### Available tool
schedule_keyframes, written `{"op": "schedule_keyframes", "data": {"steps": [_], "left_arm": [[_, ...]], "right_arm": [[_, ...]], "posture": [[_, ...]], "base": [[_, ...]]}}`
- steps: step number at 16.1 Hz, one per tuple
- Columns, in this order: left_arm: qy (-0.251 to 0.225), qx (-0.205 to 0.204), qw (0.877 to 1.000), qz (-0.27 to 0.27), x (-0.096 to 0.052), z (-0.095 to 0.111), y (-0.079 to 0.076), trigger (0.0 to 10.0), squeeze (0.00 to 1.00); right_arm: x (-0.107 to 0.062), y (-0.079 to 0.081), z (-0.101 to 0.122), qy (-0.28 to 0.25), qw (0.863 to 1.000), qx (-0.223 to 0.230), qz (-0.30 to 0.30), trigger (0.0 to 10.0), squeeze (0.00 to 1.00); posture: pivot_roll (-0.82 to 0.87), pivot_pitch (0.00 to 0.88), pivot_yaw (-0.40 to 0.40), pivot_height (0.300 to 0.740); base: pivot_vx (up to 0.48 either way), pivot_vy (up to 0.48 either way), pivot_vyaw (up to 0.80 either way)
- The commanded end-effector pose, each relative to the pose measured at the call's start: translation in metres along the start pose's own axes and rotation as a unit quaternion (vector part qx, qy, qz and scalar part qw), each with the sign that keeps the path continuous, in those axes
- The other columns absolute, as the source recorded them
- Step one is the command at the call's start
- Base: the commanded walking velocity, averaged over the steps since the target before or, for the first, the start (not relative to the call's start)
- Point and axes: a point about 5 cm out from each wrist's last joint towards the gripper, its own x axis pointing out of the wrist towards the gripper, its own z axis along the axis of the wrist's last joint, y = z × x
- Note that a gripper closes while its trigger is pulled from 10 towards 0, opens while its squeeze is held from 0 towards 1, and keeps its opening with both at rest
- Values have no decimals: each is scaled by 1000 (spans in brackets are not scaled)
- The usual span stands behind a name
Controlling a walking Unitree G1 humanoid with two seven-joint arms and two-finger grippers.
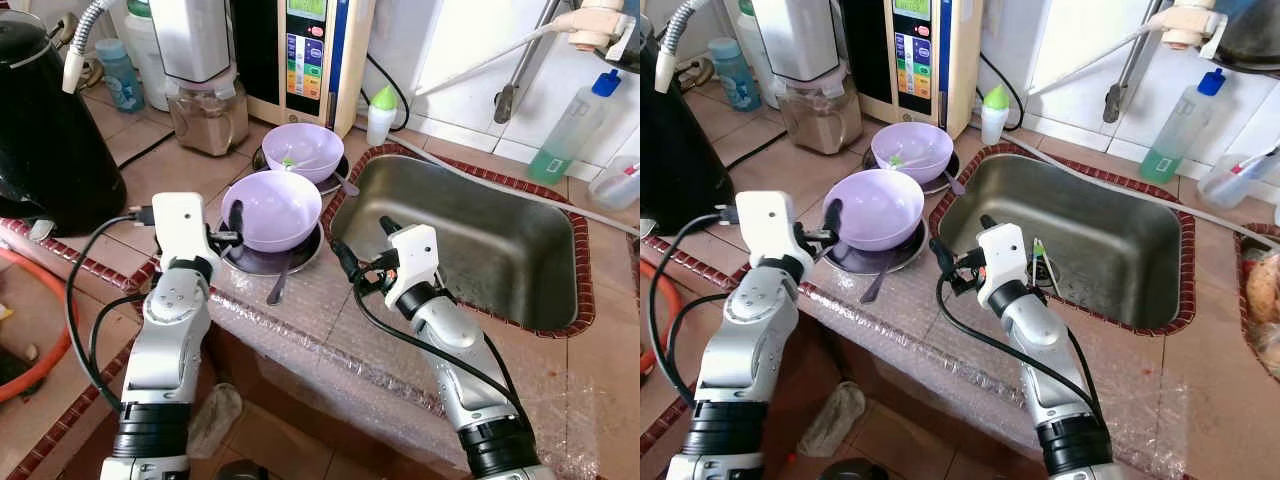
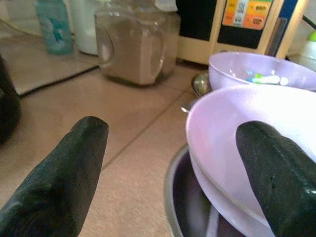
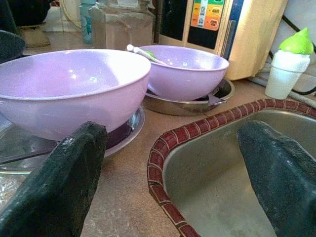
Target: Kitchen organization
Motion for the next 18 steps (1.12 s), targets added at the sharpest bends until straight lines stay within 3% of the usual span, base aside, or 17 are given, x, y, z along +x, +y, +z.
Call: {"op": "schedule_keyframes", "data": {"steps": [1, 2, 3, 10, 11, 12, 14, 15, 16, 17, 18], "left_arm": [[12, -8, 1000, -11, 2, -1, -5, 5176, 0], [28, -15, 999, -26, 3, -4, -10, 9373, 0], [32, -27, 998, -41, 3, -4, -14, 10000, 0], [36, -61, 997, -43, 6, 2, -16, 10000, 0], [39, -79, 995, -45, 6, 3, -15, 10000, 0], [35, -122, 990, -59, 6, 5, -16, 10000, 0], [52, -138, 987, -71, 6, 3, -19, 10000, 0], [60, -145, 985, -79, 6, 2, -20, 7216, 0], [66, -153, 983, -81, 5, 1, -22, 3176, 0], [79, -150, 982, -85, 5, -1, -23, 431, 0], [86, -154, 981, -85, 5, -2, -23, 0, 0]], "right_arm": [[0, 0, 5, -5, 1000, -5, 0, 10000, 0], [-1, 5, 7, -10, 1000, -10, 22, 10000, 0], [-3, 10, 9, -16, 999, -26, 42, 10000, 0], [0, 2, 26, -51, 997, -37, 34, 10000, 0], [3, 2, 40, -76, 995, -25, 52, 10000, 0], [7, 0, 54, -93, 991, -45, 82, 10000, 0], [10, -5, 59, -94, 990, -52, 93, 10000, 0], [11, -6, 59, -93, 990, -56, 91, 10000, 0], [11, -7, 57, -90, 990, -57, 89, 10000, 0], [10, -5, 55, -88, 990, -57, 92, 10000, 0], [9, -3, 54, -86, 990, -59, 94, 10000, 0]], "posture": [[26, 0, -15, 740], [25, 1, -13, 740], [24, 3, -12, 740], [27, 2, -14, 740], [26, 1, -14, 740], [23, 0, -13, 740], [24, 0, -17, 740], [24, 0, -19, 740], [25, 0, -20, 740], [26, 0, -21, 740], [26, 0, -21, 740]], "base": [[0, 0, 0], [0, 0, 0], [0, 0, 0], [0, 0, 0], [0, 0, 0], [0, 0, 0], [0, 0, 0], [0, 0, 0], [0, 0, 0], [0, 0, 0], [0, 0, 0]]}}
